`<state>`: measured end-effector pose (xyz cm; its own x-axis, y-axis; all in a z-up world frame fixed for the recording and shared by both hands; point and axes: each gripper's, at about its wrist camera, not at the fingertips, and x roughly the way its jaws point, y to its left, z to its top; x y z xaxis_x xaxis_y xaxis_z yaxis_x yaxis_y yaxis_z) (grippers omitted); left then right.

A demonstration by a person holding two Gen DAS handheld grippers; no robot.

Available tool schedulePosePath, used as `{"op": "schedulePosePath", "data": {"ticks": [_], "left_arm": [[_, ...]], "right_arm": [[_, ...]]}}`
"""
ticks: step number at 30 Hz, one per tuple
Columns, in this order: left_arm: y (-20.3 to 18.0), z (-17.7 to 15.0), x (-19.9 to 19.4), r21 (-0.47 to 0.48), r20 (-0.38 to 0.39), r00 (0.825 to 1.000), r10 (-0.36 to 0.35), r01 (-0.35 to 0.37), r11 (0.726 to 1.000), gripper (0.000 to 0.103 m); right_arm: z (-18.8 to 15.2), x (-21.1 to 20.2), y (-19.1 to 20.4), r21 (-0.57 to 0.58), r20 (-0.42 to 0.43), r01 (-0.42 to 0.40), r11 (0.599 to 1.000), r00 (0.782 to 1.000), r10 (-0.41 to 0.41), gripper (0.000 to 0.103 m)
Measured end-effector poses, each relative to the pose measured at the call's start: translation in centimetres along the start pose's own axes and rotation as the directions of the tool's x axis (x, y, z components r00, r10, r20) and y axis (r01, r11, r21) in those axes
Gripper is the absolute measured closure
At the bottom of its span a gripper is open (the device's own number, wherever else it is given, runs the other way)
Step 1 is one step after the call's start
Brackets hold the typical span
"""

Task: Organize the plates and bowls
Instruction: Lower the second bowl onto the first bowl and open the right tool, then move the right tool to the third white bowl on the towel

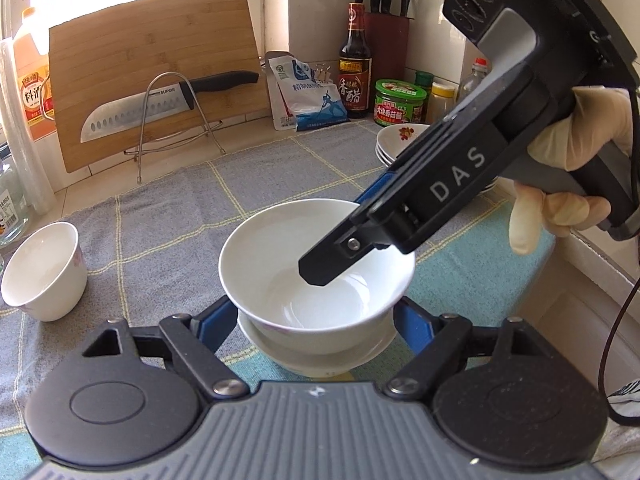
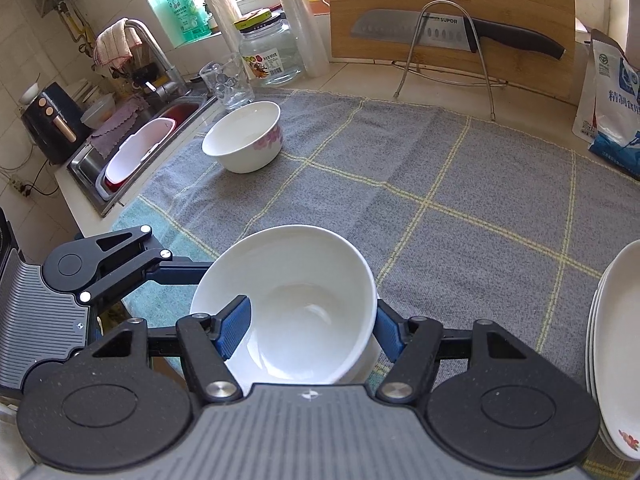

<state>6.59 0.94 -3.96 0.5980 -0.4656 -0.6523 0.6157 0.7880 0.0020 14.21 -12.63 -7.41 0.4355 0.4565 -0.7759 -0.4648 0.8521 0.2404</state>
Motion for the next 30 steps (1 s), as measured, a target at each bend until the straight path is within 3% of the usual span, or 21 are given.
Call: {"op": "schedulePosePath", "data": {"ticks": [16,21,25,30], "left_arm": [[0.2,-0.2,0.8,0.006,-0.027,1.000,-0.001,0.001,1.000,0.018],[0.2,-0.2,1.0,0.001,-0.031,0.999,-0.016,0.016,1.000,0.012],[0.0,-0.5,0.8,0.012,-0.029,0.999,-0.022,0.022,1.000,0.010],[0.4,-0.5,0.0,0.002,-0.001,0.999,-0.033,0.033,0.999,0.007]], "right_arm": [[-0.2,0.9,0.2,-0.027,-0.012,0.016,1.000,1.000,-0.016,0.032],[-0.2,1.1,0.2,-0.030,-0.008,0.011,0.999,1.000,-0.011,0.028],[-0.1,1.0,0.4,-0.042,-0.001,0.015,0.999,1.000,-0.015,0.016],[0.1,0.7,0.4,-0.045,0.014,0.025,0.999,1.000,-0.025,0.014]]}}
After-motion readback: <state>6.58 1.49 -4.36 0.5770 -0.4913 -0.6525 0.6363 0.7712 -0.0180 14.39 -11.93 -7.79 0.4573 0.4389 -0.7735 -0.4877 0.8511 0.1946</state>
